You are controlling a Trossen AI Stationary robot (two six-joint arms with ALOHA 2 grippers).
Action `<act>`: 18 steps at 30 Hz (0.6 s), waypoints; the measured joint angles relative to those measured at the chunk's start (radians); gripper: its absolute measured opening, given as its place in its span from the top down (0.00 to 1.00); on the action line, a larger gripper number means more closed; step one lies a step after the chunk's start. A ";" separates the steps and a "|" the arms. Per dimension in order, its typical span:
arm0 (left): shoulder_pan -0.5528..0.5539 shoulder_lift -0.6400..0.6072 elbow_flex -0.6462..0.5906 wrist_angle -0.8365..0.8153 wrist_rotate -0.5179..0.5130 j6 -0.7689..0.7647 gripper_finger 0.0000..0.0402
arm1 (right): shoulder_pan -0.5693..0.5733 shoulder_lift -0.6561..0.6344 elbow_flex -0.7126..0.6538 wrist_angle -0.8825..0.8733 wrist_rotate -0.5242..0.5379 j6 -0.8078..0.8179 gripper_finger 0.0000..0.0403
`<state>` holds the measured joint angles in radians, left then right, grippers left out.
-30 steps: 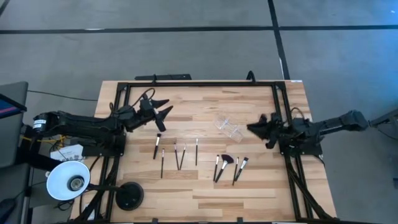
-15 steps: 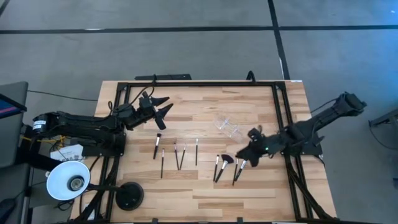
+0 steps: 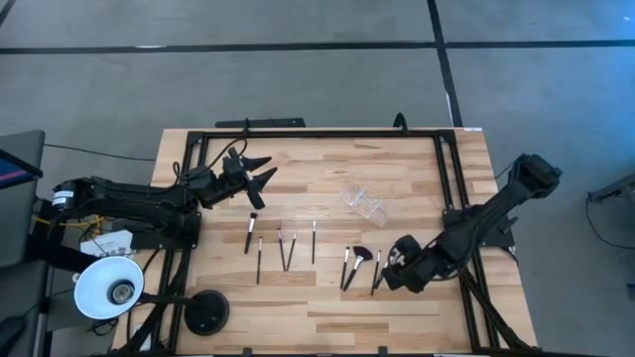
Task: Put items in baskets/containers
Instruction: Put the foundation brush into the transparent organizer
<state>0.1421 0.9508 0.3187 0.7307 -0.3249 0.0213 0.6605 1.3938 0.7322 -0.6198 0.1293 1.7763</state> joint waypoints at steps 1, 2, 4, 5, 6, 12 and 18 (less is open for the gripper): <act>0.000 0.000 0.000 0.000 0.000 0.000 0.58 | -0.008 0.011 0.000 -0.014 0.013 0.003 0.66; 0.000 0.000 0.000 0.000 0.000 0.000 0.58 | -0.017 0.021 0.000 -0.019 0.027 0.003 0.66; 0.000 0.000 0.000 0.000 0.000 0.000 0.58 | -0.038 0.040 0.000 -0.015 0.057 0.003 0.66; 0.000 0.000 0.000 0.000 -0.001 0.000 0.58 | -0.052 0.051 0.000 -0.016 0.060 0.002 0.66; 0.000 0.000 0.000 0.000 -0.001 0.000 0.58 | -0.065 0.062 0.000 -0.015 0.060 -0.003 0.66; 0.000 0.000 0.000 0.002 -0.003 0.000 0.58 | -0.150 0.136 0.000 0.015 0.046 -0.066 0.65; 0.000 0.000 0.000 0.002 -0.003 0.000 0.58 | -0.219 0.191 0.003 0.074 -0.001 -0.180 0.64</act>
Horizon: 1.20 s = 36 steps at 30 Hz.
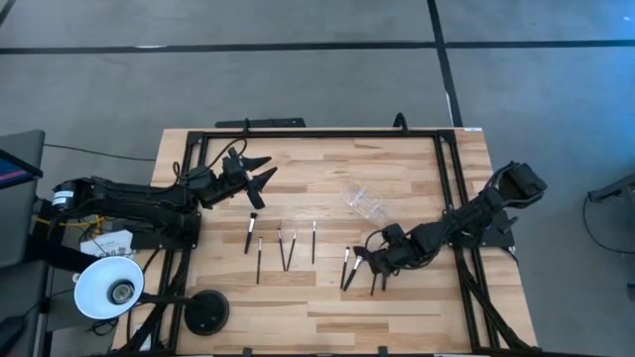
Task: Put items in baskets/containers
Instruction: Put the foundation brush into the transparent organizer
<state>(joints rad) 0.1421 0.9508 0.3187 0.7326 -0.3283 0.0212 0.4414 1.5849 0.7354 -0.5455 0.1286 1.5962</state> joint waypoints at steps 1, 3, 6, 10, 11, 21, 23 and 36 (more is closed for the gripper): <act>0.000 0.000 0.000 0.000 0.000 0.000 0.58 | -0.008 0.005 0.002 -0.005 -0.003 -0.024 0.65; 0.000 0.000 0.000 0.000 0.000 0.000 0.58 | -0.021 0.014 0.003 -0.021 -0.013 -0.065 0.66; 0.000 0.000 0.000 0.000 0.000 0.000 0.58 | -0.032 0.016 0.003 -0.032 -0.017 -0.119 0.71; 0.000 0.000 0.000 0.000 0.000 0.000 0.58 | -0.033 0.012 -0.002 -0.032 -0.015 -0.190 0.82; 0.000 0.000 0.000 0.000 0.000 0.000 0.58 | -0.033 0.012 -0.002 -0.032 -0.013 -0.202 0.85; 0.000 0.000 0.000 0.000 0.000 0.000 0.58 | -0.034 -0.007 -0.004 -0.017 0.001 -0.269 0.92; 0.000 0.000 0.000 0.001 0.000 0.000 0.58 | -0.029 -0.031 -0.008 -0.018 0.002 -0.268 0.92; 0.000 0.000 0.000 0.000 0.001 0.000 0.58 | -0.018 -0.410 0.028 -0.080 0.532 -0.544 0.96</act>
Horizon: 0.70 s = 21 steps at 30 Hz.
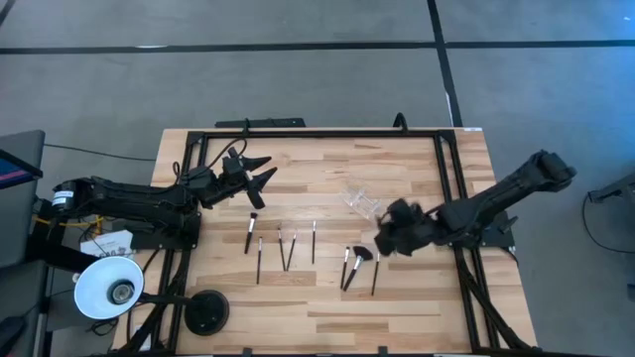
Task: Put items in baskets/containers
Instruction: Put the foundation brush into the transparent organizer
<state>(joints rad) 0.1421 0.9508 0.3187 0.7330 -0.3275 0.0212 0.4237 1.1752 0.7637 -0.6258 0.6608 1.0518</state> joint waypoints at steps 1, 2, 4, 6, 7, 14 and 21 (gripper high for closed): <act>0.000 0.000 0.000 0.000 0.000 0.000 0.58 | 0.008 -0.017 -0.003 0.021 0.129 -0.070 0.97; 0.000 0.000 0.000 0.000 0.000 0.000 0.58 | 0.014 -0.026 -0.006 0.036 0.246 -0.140 0.97; 0.000 0.000 0.000 0.000 0.000 0.000 0.58 | 0.021 -0.028 -0.017 0.063 0.429 -0.280 0.98; 0.000 0.000 0.000 0.000 0.000 -0.003 0.58 | 0.018 -0.017 -0.047 0.099 0.520 -0.337 0.97; 0.000 0.000 0.000 0.000 0.000 -0.004 0.58 | 0.013 -0.008 -0.067 0.120 0.529 -0.343 0.97; 0.000 0.000 0.000 0.000 0.000 -0.004 0.58 | -0.007 0.088 -0.171 0.289 0.517 -0.345 0.97; 0.000 0.000 0.000 -0.001 0.000 -0.004 0.58 | -0.041 0.189 -0.175 0.346 0.428 -0.344 0.93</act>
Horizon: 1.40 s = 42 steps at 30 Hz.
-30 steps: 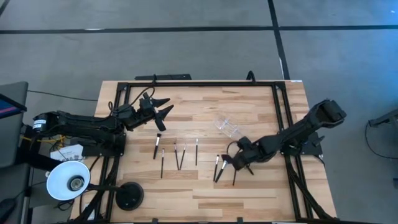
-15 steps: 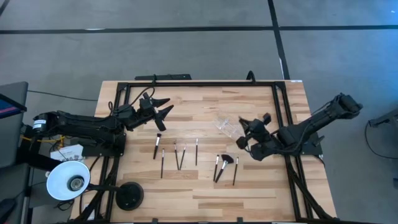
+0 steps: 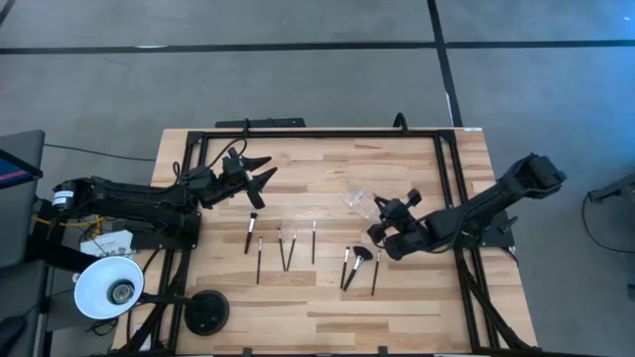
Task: Put items in baskets/containers
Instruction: Put the foundation brush into the transparent organizer, then put the blush brush into the transparent organizer
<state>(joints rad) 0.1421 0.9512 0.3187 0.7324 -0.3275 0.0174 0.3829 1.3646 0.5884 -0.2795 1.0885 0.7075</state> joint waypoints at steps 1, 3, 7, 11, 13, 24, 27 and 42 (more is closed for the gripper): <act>0.000 0.000 0.000 -0.005 0.000 -0.002 0.58 | -0.008 0.016 0.000 0.001 -0.012 0.000 0.92; 0.000 0.000 0.000 -0.034 0.000 -0.018 0.58 | -0.025 0.047 0.000 0.004 -0.037 0.003 0.90; 0.000 0.000 0.000 -0.199 0.000 -0.044 0.58 | -0.054 0.098 0.000 0.008 -0.071 0.073 0.89; 0.000 0.000 0.000 -0.431 0.002 -0.192 0.58 | -0.080 0.124 0.002 0.012 -0.092 0.085 0.86; -0.001 0.000 0.000 -0.529 0.002 -0.273 0.59 | -0.089 0.125 0.003 0.015 -0.095 0.082 0.84; -0.073 0.000 -0.001 -0.766 -0.034 -0.390 0.64 | -0.087 -0.026 0.083 -0.005 -0.157 -0.083 0.63; -0.102 0.000 -0.001 -0.916 -0.034 -0.465 0.61 | -0.086 -0.063 0.097 -0.004 -0.154 -0.134 0.57; -0.345 0.000 -0.101 -1.015 -0.045 -0.898 0.61 | -0.109 -0.095 0.101 0.019 -0.147 -0.220 0.47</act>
<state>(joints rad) -0.2024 0.9512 0.2177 -0.2827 -0.3729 -0.8804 0.2740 1.2694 0.6891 -0.2608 0.9417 0.4873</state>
